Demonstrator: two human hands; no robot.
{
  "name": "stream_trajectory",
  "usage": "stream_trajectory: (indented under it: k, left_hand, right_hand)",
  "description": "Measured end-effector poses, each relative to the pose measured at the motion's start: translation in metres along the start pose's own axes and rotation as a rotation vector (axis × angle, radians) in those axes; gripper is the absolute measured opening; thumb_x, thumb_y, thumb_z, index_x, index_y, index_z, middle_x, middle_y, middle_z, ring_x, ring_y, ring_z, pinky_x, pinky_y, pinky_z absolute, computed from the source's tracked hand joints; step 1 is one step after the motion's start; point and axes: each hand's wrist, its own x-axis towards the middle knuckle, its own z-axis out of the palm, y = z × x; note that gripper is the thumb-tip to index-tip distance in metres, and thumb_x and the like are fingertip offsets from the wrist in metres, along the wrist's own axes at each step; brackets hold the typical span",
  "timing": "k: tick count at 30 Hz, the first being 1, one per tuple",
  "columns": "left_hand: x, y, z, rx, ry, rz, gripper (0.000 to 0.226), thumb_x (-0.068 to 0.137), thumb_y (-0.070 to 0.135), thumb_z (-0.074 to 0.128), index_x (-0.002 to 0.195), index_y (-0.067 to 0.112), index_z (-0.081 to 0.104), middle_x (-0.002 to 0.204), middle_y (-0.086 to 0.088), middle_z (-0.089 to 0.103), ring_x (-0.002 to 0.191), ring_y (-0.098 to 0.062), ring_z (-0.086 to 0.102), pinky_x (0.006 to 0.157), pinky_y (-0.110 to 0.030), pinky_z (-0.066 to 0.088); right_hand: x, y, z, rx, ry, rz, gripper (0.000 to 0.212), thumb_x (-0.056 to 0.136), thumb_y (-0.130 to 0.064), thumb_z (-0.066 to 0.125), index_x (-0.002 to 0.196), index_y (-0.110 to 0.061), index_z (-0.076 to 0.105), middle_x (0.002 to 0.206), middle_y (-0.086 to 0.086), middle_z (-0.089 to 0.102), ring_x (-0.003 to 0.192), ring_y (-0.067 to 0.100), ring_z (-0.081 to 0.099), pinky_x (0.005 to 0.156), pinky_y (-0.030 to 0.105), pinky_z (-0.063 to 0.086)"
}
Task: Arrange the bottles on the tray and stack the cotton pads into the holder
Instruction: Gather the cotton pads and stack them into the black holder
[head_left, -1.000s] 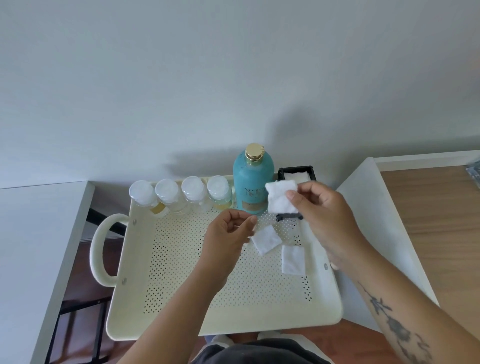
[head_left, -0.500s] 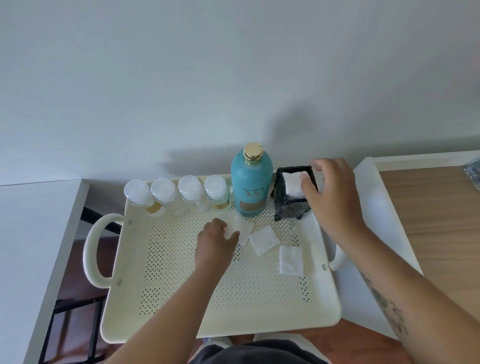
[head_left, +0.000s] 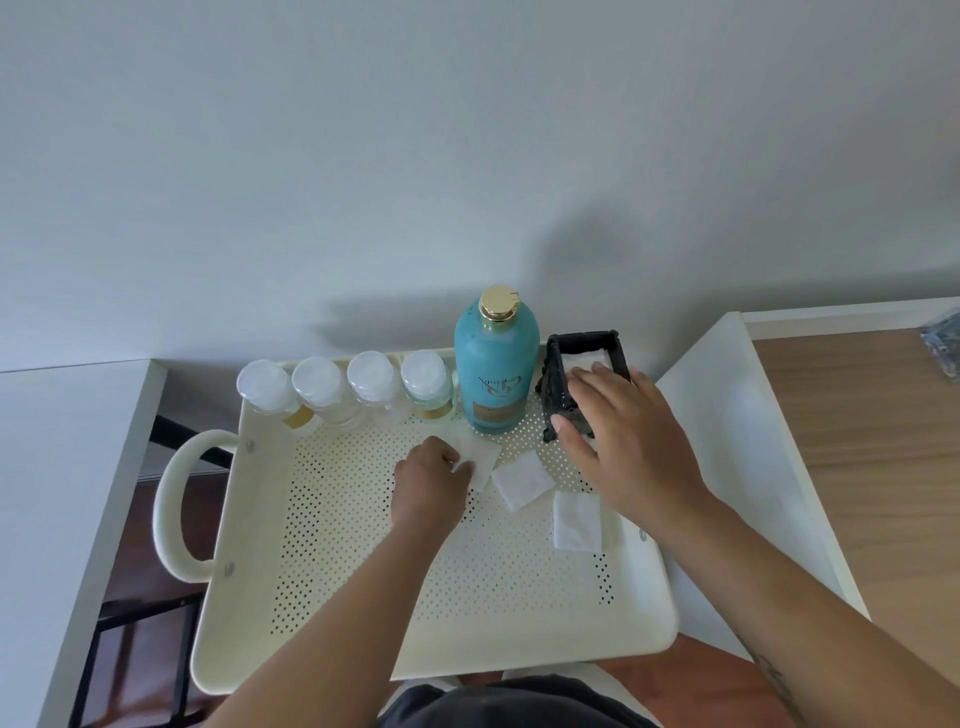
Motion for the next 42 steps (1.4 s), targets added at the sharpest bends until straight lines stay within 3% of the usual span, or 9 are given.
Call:
stream_trajectory:
  k: [4,7,20,25,29,33,36,39,42]
  left_hand:
    - [-0.001,-0.004,-0.003,-0.066,-0.006,-0.005,0.005,0.087,0.022,0.062,0.083,0.021,0.058,0.091,-0.002,0.062,0.082,-0.021,0.059,0.072,-0.041,0.057]
    - [-0.001,-0.007,-0.005,-0.107,-0.024,-0.03,0.008,0.086,0.018,0.06,0.094,0.019,0.058,0.091,-0.004,0.063,0.067,-0.017,0.059,0.062,-0.036,0.056]
    - [-0.006,-0.005,-0.011,0.004,-0.056,0.009,0.01,0.082,0.018,0.06,0.092,0.019,0.057,0.095,-0.002,0.06,0.079,-0.018,0.056,0.057,-0.027,0.041]
    - [-0.015,-0.012,-0.018,-0.167,-0.033,0.014,0.006,0.083,0.018,0.06,0.087,0.02,0.056,0.089,0.003,0.061,0.072,-0.015,0.055,0.059,-0.032,0.048]
    - [-0.027,-0.011,-0.026,-0.313,-0.064,-0.002,0.007,0.083,0.019,0.064,0.084,0.021,0.058,0.089,0.003,0.064,0.067,-0.011,0.055,0.048,-0.019,0.043]
    - [-0.042,0.0,-0.033,-0.506,-0.14,-0.024,0.009,0.083,0.022,0.069,0.085,0.018,0.061,0.084,0.0,0.07,0.063,-0.013,0.056,0.05,-0.02,0.045]
    - [-0.053,0.013,-0.04,-0.7,-0.245,0.018,0.013,0.085,0.019,0.073,0.093,0.015,0.063,0.089,-0.005,0.073,0.072,-0.013,0.064,0.066,-0.031,0.05]
    - [-0.06,0.027,-0.045,-0.916,-0.429,0.05,0.027,0.085,0.019,0.074,0.11,0.014,0.065,0.096,-0.006,0.074,0.079,-0.014,0.065,0.072,-0.031,0.048]
    - [-0.064,0.039,-0.047,-1.02,-0.589,0.071,0.031,0.081,0.028,0.075,0.108,0.015,0.07,0.099,-0.004,0.073,0.081,-0.012,0.063,0.073,-0.028,0.048]
  right_hand:
    - [0.001,0.0,0.0,0.015,-0.003,0.018,0.048,0.096,-0.039,0.048,0.13,-0.006,0.057,0.132,0.009,0.062,0.13,0.026,0.051,0.114,0.046,0.033]
    - [0.0,-0.001,0.0,0.028,-0.006,0.034,0.049,0.096,-0.04,0.048,0.132,-0.008,0.056,0.134,0.008,0.061,0.131,0.025,0.05,0.115,0.044,0.031]
    - [0.0,0.0,0.003,0.016,0.006,0.053,0.049,0.097,-0.045,0.042,0.13,-0.012,0.058,0.132,0.005,0.063,0.13,0.02,0.051,0.116,0.042,0.032]
    - [0.0,-0.001,0.003,0.04,0.036,0.054,0.05,0.097,-0.045,0.041,0.13,-0.01,0.058,0.132,0.005,0.063,0.13,0.021,0.051,0.115,0.042,0.032]
    - [-0.001,-0.001,0.003,0.097,0.078,0.036,0.047,0.096,-0.039,0.047,0.13,-0.009,0.058,0.133,0.007,0.062,0.13,0.024,0.051,0.115,0.045,0.032]
    - [-0.007,-0.003,-0.004,0.23,0.288,0.005,0.03,0.092,-0.02,0.06,0.117,-0.005,0.066,0.121,0.009,0.066,0.118,0.03,0.058,0.105,0.051,0.039]
    - [-0.022,-0.01,-0.011,0.329,0.433,0.036,0.021,0.089,-0.017,0.061,0.107,-0.01,0.07,0.107,0.002,0.068,0.103,0.023,0.061,0.092,0.039,0.042]
    - [-0.038,-0.027,-0.016,0.694,0.297,0.247,0.02,0.091,-0.026,0.064,0.109,-0.018,0.067,0.105,-0.007,0.066,0.097,0.009,0.058,0.082,0.017,0.043]
    - [-0.042,-0.038,-0.018,1.069,0.059,0.571,0.024,0.085,-0.04,0.067,0.106,-0.03,0.066,0.1,-0.012,0.068,0.085,0.0,0.061,0.07,0.013,0.046]
